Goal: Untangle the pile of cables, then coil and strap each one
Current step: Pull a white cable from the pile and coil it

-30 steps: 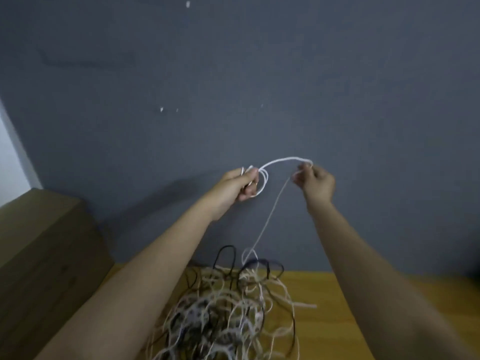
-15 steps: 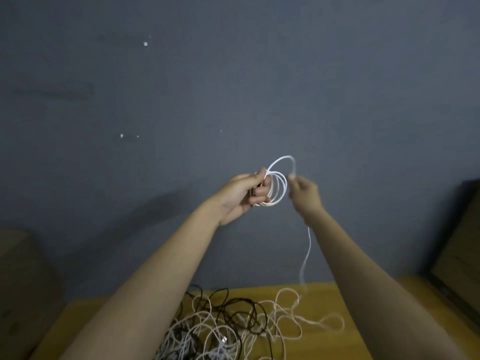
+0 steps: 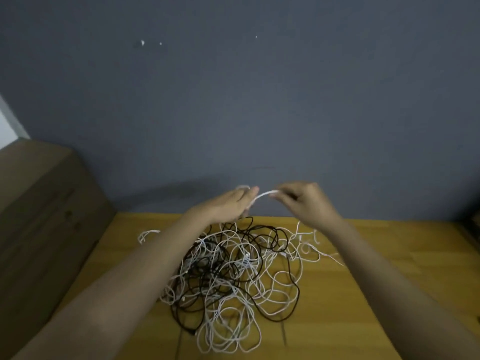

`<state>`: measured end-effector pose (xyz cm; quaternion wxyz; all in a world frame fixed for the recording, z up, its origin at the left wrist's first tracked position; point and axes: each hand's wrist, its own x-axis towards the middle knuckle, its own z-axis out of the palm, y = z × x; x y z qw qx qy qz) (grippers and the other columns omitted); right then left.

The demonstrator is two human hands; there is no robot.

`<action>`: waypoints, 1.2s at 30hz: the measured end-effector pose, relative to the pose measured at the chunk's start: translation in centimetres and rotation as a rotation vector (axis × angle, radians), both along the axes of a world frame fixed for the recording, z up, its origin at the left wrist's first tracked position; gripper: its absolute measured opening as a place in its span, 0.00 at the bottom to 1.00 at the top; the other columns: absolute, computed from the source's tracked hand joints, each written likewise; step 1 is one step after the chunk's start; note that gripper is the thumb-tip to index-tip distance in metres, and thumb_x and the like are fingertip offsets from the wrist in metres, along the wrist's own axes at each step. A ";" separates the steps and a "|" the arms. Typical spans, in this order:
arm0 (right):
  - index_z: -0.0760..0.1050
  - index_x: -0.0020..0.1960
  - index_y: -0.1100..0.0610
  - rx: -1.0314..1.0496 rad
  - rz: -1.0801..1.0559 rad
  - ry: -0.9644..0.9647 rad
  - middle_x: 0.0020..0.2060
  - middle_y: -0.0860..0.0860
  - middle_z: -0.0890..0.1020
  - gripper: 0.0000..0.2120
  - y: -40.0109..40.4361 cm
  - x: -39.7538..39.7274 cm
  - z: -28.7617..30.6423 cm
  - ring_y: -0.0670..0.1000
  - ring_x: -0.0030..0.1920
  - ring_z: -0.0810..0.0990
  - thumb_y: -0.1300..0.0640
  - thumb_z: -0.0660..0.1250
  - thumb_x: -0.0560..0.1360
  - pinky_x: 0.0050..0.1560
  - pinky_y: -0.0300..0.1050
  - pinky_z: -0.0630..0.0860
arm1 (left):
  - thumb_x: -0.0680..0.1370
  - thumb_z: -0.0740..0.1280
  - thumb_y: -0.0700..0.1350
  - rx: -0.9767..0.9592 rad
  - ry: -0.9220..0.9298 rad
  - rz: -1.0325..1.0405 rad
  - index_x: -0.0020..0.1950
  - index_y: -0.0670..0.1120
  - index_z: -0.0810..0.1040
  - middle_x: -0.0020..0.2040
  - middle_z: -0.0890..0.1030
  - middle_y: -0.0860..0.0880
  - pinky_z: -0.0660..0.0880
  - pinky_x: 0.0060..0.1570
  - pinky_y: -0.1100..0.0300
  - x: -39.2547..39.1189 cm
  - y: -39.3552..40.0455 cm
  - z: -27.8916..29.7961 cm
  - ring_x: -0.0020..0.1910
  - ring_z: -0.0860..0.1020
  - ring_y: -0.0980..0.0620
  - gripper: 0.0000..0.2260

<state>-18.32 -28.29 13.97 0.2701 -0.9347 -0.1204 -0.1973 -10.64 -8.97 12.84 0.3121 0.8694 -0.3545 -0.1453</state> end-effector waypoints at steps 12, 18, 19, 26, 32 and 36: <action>0.79 0.50 0.50 0.512 0.000 0.488 0.27 0.48 0.69 0.11 4.7 -0.4 -9.3 0.46 0.27 0.66 0.51 0.58 0.81 0.31 0.40 0.63 | 0.82 0.47 0.51 -0.857 0.252 0.144 0.43 0.44 0.67 0.30 0.70 0.50 0.68 0.39 0.62 -2.7 -0.1 1.5 0.29 0.68 0.54 0.16; 0.78 0.46 0.55 -0.155 0.145 0.116 0.33 0.48 0.80 0.12 5.6 -3.1 -7.6 0.47 0.32 0.74 0.49 0.60 0.80 0.33 0.42 0.68 | 0.81 0.46 0.59 -0.168 0.071 0.152 0.51 0.45 0.67 0.43 0.72 0.49 0.72 0.52 0.52 -1.1 1.5 -3.5 0.42 0.74 0.51 0.20; 0.80 0.47 0.54 -0.077 0.129 0.075 0.36 0.47 0.81 0.10 5.3 -3.2 -6.8 0.45 0.33 0.75 0.50 0.63 0.79 0.34 0.41 0.70 | 0.79 0.45 0.61 -0.093 0.072 0.131 0.51 0.45 0.68 0.43 0.73 0.50 0.74 0.53 0.51 -1.2 2.0 -3.8 0.42 0.75 0.51 0.22; 0.83 0.43 0.49 0.588 -0.030 0.201 0.41 0.45 0.84 0.03 0.6 -0.6 -2.8 0.39 0.41 0.81 0.55 0.72 0.71 0.43 0.31 0.74 | 0.77 0.48 0.67 -0.421 0.404 0.033 0.41 0.51 0.76 0.27 0.71 0.55 0.67 0.29 0.68 -6.0 3.4 -3.6 0.25 0.67 0.57 0.25; 0.80 0.37 0.48 0.700 -0.003 0.450 0.25 0.49 0.75 0.14 5.6 -0.8 -9.5 0.47 0.25 0.67 0.50 0.62 0.79 0.32 0.41 0.65 | 0.81 0.49 0.58 -0.905 0.636 -0.038 0.43 0.48 0.75 0.28 0.72 0.54 0.70 0.38 0.60 -5.7 2.8 -1.7 0.25 0.67 0.56 0.21; 0.74 0.56 0.53 0.220 0.169 0.493 0.27 0.44 0.70 0.11 8.7 -2.4 -12.2 0.41 0.27 0.67 0.49 0.56 0.82 0.31 0.39 0.64 | 0.82 0.50 0.55 -0.788 0.308 0.224 0.46 0.48 0.70 0.36 0.76 0.53 0.72 0.46 0.62 -3.1 1.8 -3.3 0.36 0.76 0.55 0.15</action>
